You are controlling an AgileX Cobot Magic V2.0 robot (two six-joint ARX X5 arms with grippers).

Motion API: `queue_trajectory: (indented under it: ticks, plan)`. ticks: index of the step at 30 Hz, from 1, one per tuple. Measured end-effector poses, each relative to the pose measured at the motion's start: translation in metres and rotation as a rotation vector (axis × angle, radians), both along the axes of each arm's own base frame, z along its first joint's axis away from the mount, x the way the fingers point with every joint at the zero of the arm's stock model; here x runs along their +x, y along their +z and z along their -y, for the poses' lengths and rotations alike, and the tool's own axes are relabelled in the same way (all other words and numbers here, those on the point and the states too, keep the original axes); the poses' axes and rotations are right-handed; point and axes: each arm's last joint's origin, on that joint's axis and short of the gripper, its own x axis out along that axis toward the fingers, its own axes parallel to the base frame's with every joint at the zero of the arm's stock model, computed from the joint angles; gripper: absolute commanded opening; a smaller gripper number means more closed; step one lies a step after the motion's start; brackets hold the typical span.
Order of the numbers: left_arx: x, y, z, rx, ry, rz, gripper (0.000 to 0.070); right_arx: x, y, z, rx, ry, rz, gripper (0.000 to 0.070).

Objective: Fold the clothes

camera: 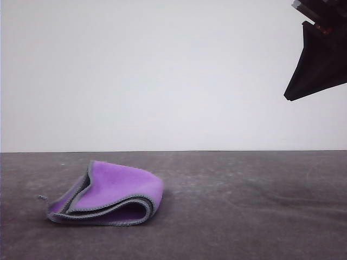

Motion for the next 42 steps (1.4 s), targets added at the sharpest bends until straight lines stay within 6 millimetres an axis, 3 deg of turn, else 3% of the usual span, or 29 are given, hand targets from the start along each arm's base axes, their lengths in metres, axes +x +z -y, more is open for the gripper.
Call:
queue_trajectory:
  ticks: [10, 14, 17, 21, 25, 31, 42]
  plan:
    - [0.0, 0.0, 0.0, 0.001, 0.0, 0.0, 0.0, 0.0, 0.0, 0.0, -0.007, 0.004, 0.01, 0.0014]
    - [0.0, 0.0, 0.0, 0.001, 0.0, 0.0, 0.0, -0.003, 0.003, 0.007, -0.091, -0.025, 0.111, 0.0014]
    - [0.0, 0.0, 0.0, 0.001, 0.0, 0.0, 0.0, -0.018, 0.001, 0.022, -0.136, -0.132, 0.233, 0.0014]
    - [0.0, 0.0, 0.0, 0.001, 0.0, 0.0, 0.0, -0.043, -0.019, 0.042, -0.15, -0.262, 0.352, 0.0014]
    - [0.0, 0.0, 0.0, 0.001, 0.0, 0.0, 0.0, -0.065, -0.052, 0.058, -0.153, -0.365, 0.416, 0.0014]
    - [0.0, 0.0, 0.0, 0.001, 0.0, 0.0, 0.0, -0.079, -0.092, 0.071, -0.145, -0.472, 0.49, 0.0014]
    - [0.0, 0.0, 0.0, 0.002, 0.0, 0.0, 0.0, -0.079, -0.091, 0.078, -0.135, -0.571, 0.617, 0.0014]
